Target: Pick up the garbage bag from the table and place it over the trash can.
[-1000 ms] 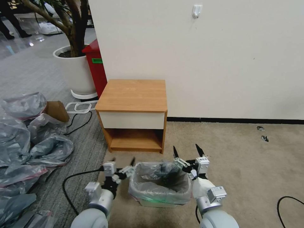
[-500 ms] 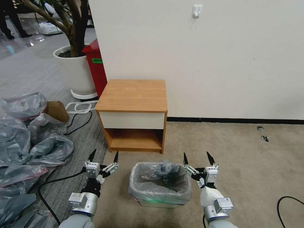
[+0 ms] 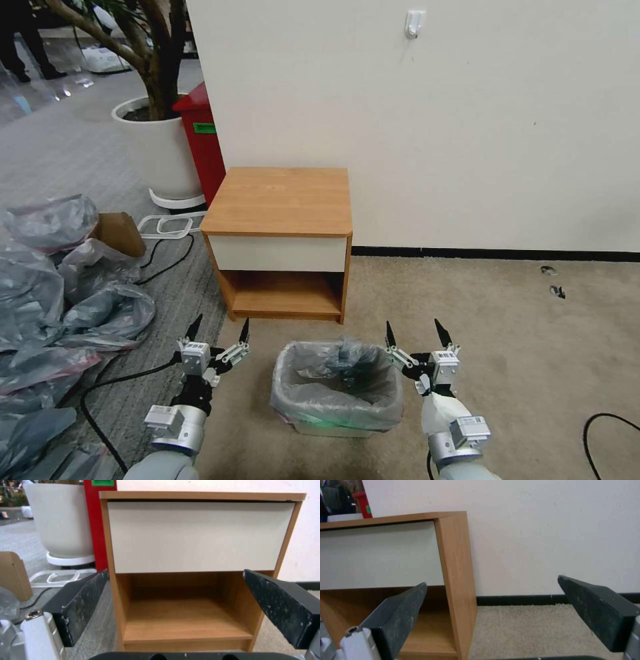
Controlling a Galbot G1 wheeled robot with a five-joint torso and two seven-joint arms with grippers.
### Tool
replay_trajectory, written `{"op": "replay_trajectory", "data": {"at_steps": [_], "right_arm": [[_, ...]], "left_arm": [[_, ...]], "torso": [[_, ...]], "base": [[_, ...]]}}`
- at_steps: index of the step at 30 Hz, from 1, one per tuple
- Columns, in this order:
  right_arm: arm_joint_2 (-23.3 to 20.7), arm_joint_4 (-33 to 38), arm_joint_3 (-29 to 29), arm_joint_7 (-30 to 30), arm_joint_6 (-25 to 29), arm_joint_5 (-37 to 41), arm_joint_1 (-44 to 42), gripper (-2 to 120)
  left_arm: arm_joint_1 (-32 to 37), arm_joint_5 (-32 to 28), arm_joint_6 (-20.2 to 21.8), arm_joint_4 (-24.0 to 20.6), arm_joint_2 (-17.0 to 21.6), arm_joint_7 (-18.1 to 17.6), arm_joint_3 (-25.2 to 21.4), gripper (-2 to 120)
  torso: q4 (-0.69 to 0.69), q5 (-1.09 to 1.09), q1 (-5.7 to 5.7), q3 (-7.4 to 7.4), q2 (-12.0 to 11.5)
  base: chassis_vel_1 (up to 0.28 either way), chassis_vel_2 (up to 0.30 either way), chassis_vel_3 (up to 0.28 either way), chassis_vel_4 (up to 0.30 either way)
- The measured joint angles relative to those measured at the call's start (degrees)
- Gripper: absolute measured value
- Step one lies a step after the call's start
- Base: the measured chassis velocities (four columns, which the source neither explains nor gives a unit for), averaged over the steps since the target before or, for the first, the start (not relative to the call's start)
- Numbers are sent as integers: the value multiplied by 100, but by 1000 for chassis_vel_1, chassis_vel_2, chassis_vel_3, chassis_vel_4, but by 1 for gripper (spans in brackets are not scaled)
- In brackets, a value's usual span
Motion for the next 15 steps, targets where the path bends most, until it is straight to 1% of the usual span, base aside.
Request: {"op": "replay_trajectory", "data": {"at_steps": [15], "right_arm": [[-3, 6, -2, -4, -4, 5, 2, 100]], "left_arm": [[-3, -9, 13, -6, -1, -5, 4, 100]], "torso": [[0, 0, 0, 0, 0]], "base": [[0, 0, 0, 0]]}}
